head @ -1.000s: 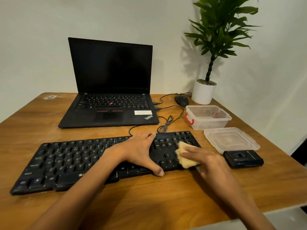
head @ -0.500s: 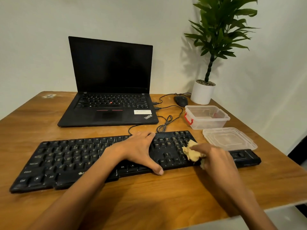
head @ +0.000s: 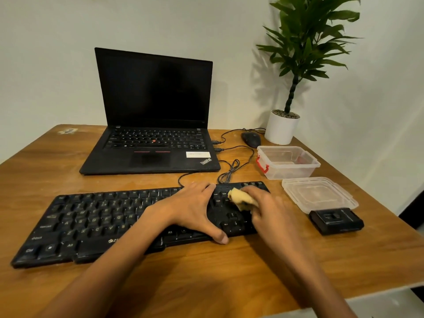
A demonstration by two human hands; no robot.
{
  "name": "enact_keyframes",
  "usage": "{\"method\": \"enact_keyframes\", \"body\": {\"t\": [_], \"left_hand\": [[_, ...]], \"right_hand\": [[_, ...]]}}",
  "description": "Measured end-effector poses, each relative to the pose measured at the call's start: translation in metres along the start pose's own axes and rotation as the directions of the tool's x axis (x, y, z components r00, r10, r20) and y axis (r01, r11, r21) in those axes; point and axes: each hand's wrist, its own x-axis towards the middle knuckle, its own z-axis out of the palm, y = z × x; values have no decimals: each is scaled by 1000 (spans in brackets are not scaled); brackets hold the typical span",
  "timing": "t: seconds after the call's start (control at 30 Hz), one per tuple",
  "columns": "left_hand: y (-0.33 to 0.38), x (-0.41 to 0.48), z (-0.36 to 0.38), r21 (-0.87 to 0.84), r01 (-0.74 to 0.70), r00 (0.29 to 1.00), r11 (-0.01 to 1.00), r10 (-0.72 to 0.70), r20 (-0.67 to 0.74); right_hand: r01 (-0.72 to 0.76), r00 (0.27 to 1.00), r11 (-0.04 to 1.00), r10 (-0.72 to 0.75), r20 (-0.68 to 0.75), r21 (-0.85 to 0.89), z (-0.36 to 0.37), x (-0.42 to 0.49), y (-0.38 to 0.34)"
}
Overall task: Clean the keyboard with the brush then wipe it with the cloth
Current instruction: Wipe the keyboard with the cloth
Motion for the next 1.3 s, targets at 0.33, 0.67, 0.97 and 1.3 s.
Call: {"method": "enact_keyframes", "body": {"t": [0.33, 0.67, 0.97, 1.3], "left_hand": [[-1, -2, 0, -8, -6, 1000, 1000, 6, 3], [0, -10, 2, 98, 79, 995, 992, -85, 57], [-1, -12, 2, 73, 70, 997, 995, -72, 32], [-1, -16, 3, 63, 69, 998, 996, -68, -13]], "right_hand": [[69, 996, 990, -76, 49, 123, 2, 13, -1], [198, 929, 975, -219, 299, 97, -28, 33, 16], [278, 947, 949, -244, 206, -150, 0, 50, 50], [313, 926, 942, -276, 256, -117, 16, 67, 25]]}}
